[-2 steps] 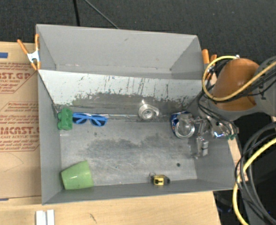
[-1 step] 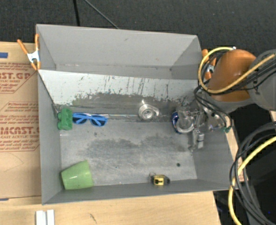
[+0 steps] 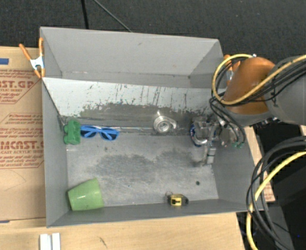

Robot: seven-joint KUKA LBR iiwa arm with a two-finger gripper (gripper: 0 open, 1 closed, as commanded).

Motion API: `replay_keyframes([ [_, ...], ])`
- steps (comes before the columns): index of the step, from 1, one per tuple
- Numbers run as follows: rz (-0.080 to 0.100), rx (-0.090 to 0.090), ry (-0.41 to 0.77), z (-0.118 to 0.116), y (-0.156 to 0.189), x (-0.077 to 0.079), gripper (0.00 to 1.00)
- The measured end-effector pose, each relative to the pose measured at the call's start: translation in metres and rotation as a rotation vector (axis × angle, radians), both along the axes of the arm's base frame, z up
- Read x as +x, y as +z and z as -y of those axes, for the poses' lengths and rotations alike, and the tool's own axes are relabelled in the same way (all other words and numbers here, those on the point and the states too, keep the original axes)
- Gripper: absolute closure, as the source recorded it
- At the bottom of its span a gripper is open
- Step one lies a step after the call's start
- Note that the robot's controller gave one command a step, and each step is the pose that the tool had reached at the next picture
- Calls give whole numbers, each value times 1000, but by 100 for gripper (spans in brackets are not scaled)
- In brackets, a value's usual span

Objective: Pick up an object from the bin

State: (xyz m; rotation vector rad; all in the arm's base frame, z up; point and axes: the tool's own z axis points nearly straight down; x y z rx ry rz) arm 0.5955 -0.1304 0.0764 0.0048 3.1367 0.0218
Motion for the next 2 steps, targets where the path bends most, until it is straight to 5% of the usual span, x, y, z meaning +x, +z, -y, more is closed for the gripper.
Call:
replay_keyframes([
  [1, -4, -10, 191, -5, 2, -2, 0],
  [2, -13, 5, 306, 14, -6, -2, 0],
])
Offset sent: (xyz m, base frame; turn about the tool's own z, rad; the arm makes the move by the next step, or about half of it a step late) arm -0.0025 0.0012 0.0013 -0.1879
